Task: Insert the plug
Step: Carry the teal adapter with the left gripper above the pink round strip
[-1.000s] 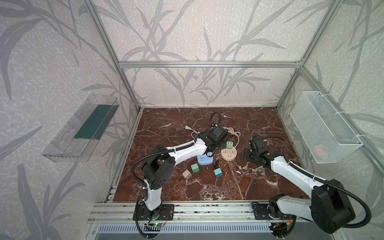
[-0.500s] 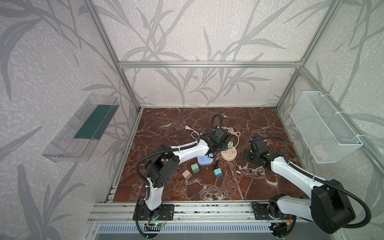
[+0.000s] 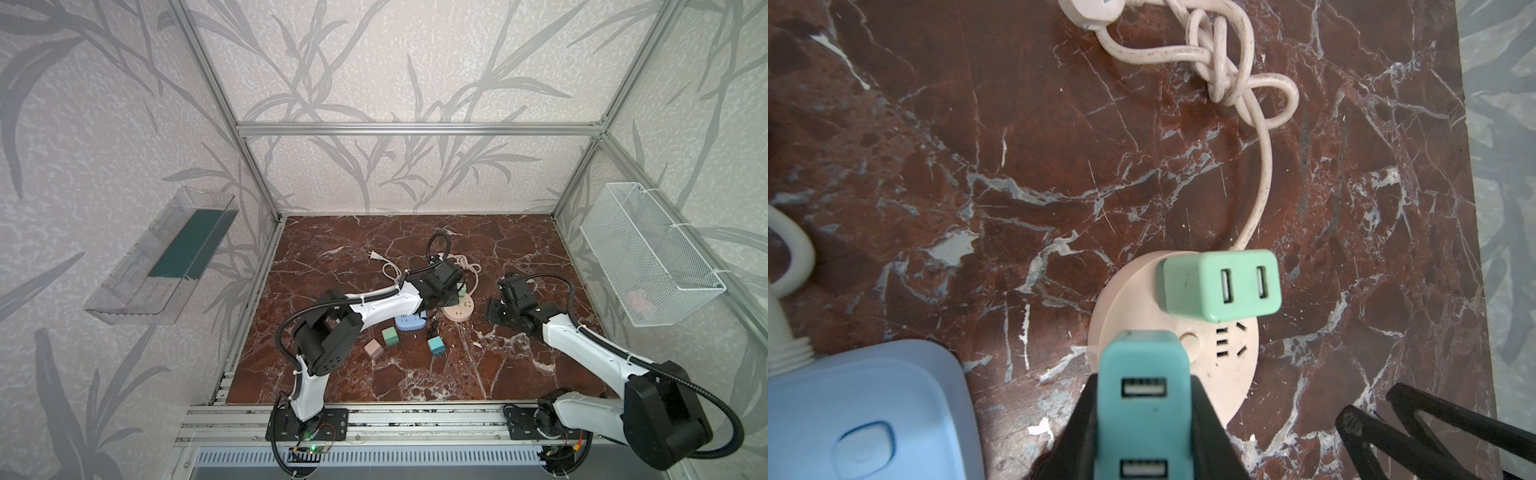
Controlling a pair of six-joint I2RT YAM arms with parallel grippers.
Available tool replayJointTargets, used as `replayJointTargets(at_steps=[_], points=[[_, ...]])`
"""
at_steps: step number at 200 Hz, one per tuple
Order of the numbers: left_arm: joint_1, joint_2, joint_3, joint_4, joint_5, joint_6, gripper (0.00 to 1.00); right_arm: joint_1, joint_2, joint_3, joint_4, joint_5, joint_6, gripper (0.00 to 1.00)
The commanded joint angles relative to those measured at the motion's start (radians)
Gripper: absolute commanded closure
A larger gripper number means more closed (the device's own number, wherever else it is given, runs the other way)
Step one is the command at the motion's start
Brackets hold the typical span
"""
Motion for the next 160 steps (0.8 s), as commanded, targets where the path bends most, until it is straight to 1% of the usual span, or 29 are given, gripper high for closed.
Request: replayJointTargets(at_steps=[1,62,114,160], points=[[-0.008,0.020,0.033,-0.017,-0.015,-0.007,1.00,-0.007,-0.027,-0.016,0.004,-0.002,0.005,0.34],[-0.021,0.039,0.051,-0.026,-0.045,0.005,1.00,-0.007,-0.032,-0.027,0.013,-0.010,0.006,0.34],[-0.043,0.056,0.072,-0.062,-0.146,0.059,1.00,-0.007,-0.029,-0.035,0.022,-0.014,0.007,0.35],[-0.046,0.070,0.072,-0.072,-0.160,0.061,1.00,-0.007,-0.020,-0.034,0.029,-0.024,0.006,0.35]])
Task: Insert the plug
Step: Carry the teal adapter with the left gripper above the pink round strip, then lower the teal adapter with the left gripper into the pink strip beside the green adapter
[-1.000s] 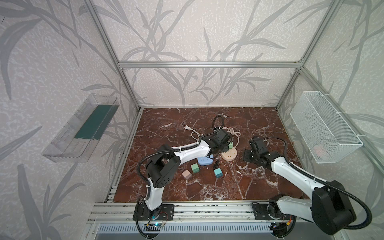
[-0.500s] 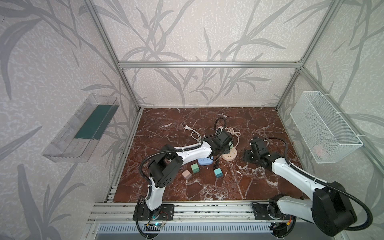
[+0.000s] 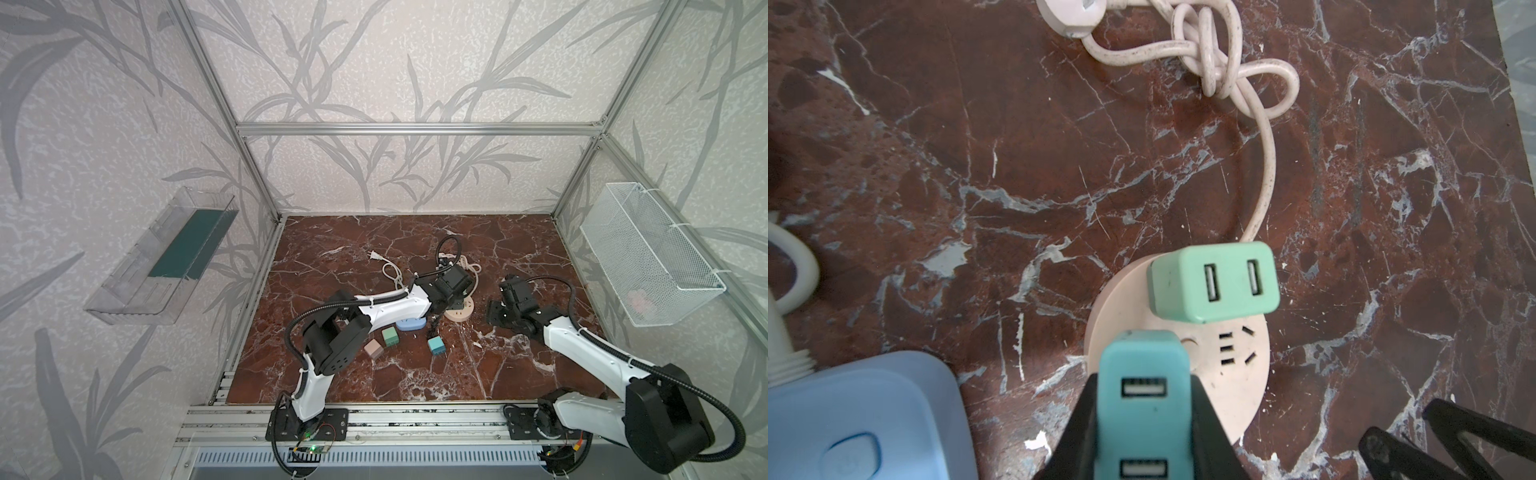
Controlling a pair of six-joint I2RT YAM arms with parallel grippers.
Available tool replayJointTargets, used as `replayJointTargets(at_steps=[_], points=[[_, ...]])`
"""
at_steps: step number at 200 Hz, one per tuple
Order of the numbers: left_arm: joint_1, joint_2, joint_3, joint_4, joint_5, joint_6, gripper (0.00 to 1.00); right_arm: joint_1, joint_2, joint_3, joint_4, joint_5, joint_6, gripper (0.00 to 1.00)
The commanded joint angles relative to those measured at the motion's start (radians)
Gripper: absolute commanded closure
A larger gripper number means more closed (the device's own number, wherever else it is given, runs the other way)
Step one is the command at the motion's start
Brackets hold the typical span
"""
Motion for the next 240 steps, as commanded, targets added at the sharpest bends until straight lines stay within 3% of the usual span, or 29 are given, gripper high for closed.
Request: replayJointTargets(at_steps=[1,107,182,240], points=[[-0.005,0.024,0.022,-0.043,-0.052,0.011,1.00,-0.006,-0.003,-0.010,0.017,-0.008,0.006,0.35],[-0.013,0.060,0.036,-0.052,-0.047,0.017,1.00,-0.006,0.011,-0.015,0.032,-0.021,0.006,0.36],[-0.078,0.100,0.141,-0.238,-0.209,0.047,1.00,-0.006,0.023,-0.011,0.047,-0.042,0.011,0.36],[-0.077,0.140,0.163,-0.291,-0.196,-0.012,1.00,-0.006,0.029,-0.007,0.048,-0.056,0.011,0.37]])
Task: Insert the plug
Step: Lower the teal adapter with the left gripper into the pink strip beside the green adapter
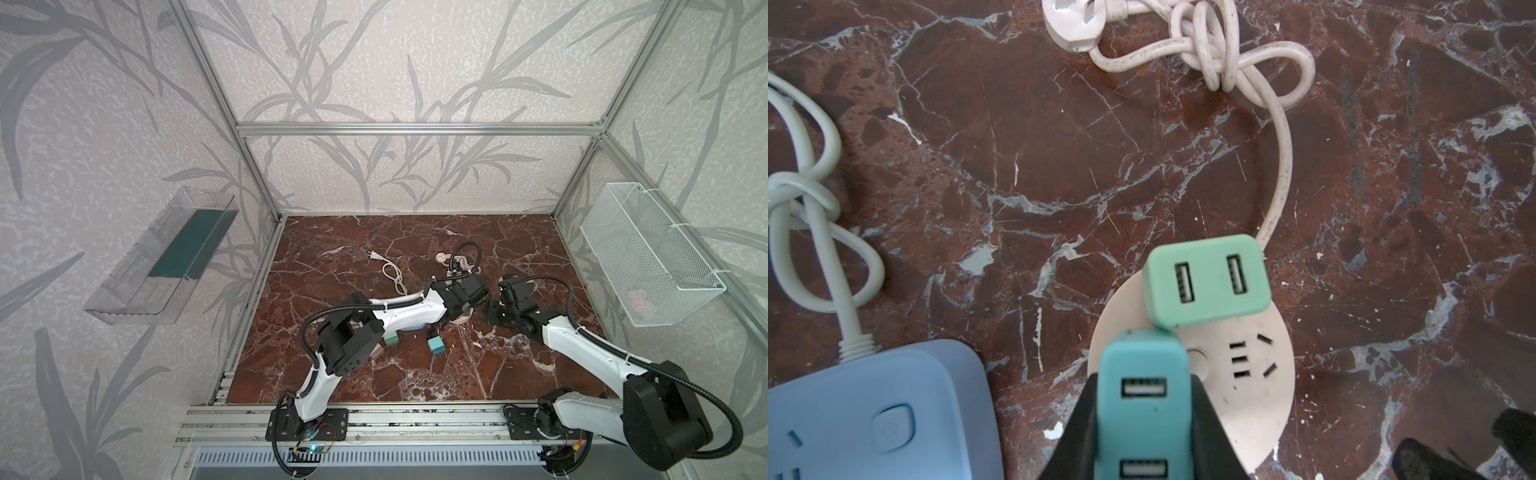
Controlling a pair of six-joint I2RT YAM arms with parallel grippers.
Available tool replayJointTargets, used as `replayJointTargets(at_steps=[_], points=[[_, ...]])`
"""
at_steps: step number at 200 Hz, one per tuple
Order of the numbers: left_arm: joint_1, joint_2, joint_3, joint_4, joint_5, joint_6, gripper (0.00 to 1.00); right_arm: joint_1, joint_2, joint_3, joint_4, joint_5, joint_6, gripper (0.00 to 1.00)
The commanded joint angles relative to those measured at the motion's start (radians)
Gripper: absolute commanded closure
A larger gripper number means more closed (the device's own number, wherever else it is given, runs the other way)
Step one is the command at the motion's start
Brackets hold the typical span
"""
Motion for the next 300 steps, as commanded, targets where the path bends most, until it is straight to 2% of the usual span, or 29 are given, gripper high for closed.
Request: replayJointTargets(at_steps=[1,31,121,167,190,226,271,300], points=[[-0.001,0.052,0.022,-0.123,-0.016,-0.043,1.00,-0.003,0.011,-0.003,0.009,-0.012,0.007,0.37],[0.007,0.093,0.060,-0.183,-0.006,-0.081,1.00,-0.004,0.015,0.002,0.007,-0.013,0.007,0.37],[0.037,0.058,-0.046,-0.109,0.052,-0.128,1.00,-0.004,0.032,0.013,0.009,-0.025,0.006,0.37],[0.031,0.090,-0.027,-0.094,0.092,-0.107,1.00,-0.003,0.049,0.024,-0.001,-0.038,0.000,0.37],[0.018,0.112,0.018,-0.143,0.062,-0.099,1.00,-0.004,0.046,0.023,-0.003,-0.035,0.000,0.37],[0.022,0.106,0.008,-0.194,0.012,-0.143,1.00,-0.003,0.042,0.020,0.001,-0.026,0.001,0.37],[0.066,0.063,-0.119,-0.056,0.120,-0.160,1.00,-0.004,0.038,0.020,-0.005,-0.027,-0.002,0.37],[0.031,0.125,0.003,-0.141,0.084,-0.112,1.00,-0.003,0.032,0.019,-0.003,-0.027,-0.001,0.37]])
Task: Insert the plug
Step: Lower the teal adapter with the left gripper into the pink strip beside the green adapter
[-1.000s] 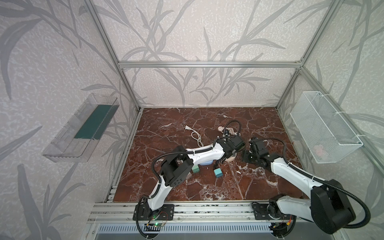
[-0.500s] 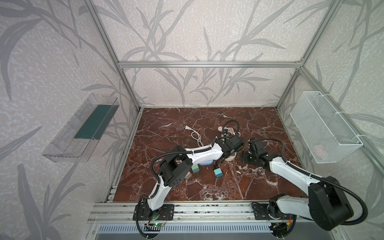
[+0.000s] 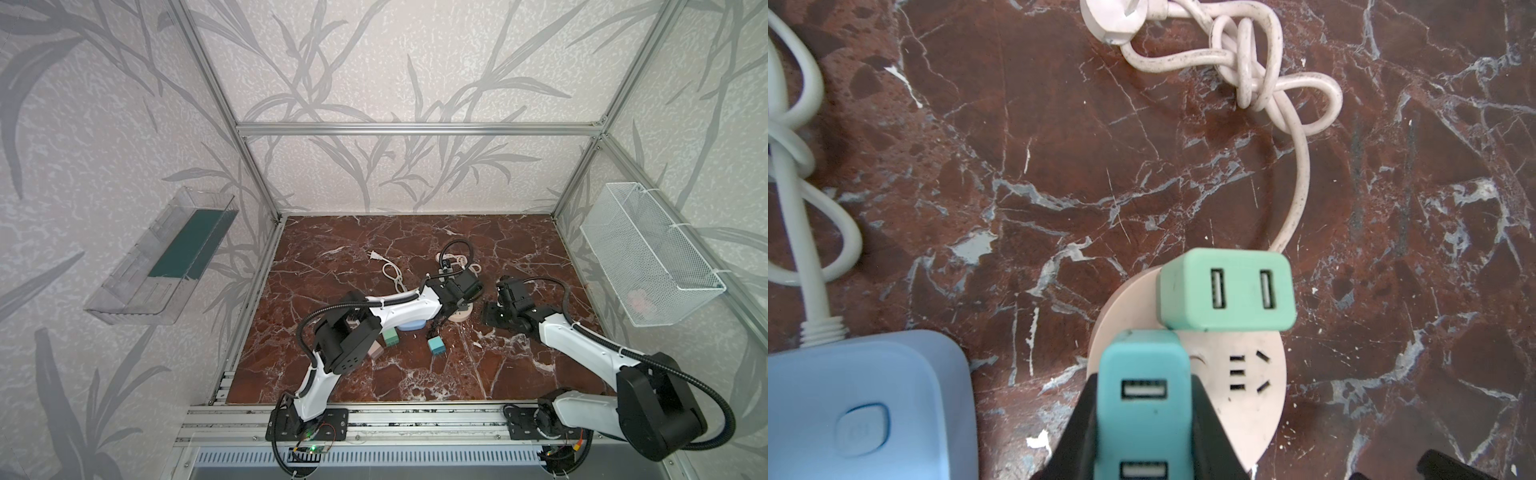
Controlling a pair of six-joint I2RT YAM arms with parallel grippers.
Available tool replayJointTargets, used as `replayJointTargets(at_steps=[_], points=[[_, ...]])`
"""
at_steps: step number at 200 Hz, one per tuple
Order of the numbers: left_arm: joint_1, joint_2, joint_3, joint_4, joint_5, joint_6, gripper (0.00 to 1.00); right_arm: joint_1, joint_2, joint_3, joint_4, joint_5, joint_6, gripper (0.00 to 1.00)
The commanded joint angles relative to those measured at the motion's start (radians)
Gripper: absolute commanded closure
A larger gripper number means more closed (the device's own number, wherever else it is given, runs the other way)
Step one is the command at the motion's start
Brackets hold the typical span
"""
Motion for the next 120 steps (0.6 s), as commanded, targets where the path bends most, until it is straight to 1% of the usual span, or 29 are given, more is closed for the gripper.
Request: replayJointTargets(at_steps=[1,15,24,32,58,71,82,106,120], points=[[-0.011,0.133,0.039,-0.188,0.018,0.021,1.00,-0.003,-0.010,0.018,-0.006,0.002,0.000,0.37],[-0.033,0.193,0.147,-0.294,-0.018,0.036,1.00,-0.004,-0.009,0.018,-0.003,0.000,0.002,0.37],[-0.037,0.212,0.178,-0.331,-0.030,0.029,1.00,-0.004,-0.010,0.018,-0.005,0.000,0.000,0.37],[-0.032,0.209,0.164,-0.327,-0.019,0.023,1.00,-0.004,-0.012,0.018,-0.007,0.002,0.000,0.37],[0.008,0.145,0.027,-0.232,0.028,-0.025,1.00,-0.005,-0.024,0.013,-0.012,0.008,0.001,0.37],[0.020,0.129,-0.007,-0.203,0.043,-0.035,1.00,-0.006,-0.030,0.010,-0.009,0.012,0.000,0.37],[0.020,0.132,0.008,-0.209,0.041,-0.017,1.00,-0.007,-0.034,0.010,-0.010,0.017,0.002,0.37],[0.012,0.169,0.101,-0.346,-0.026,0.010,1.00,-0.008,-0.040,0.010,-0.014,0.017,0.003,0.37],[0.013,0.174,0.095,-0.346,-0.014,0.017,1.00,-0.010,-0.042,0.008,-0.012,0.018,0.003,0.38]])
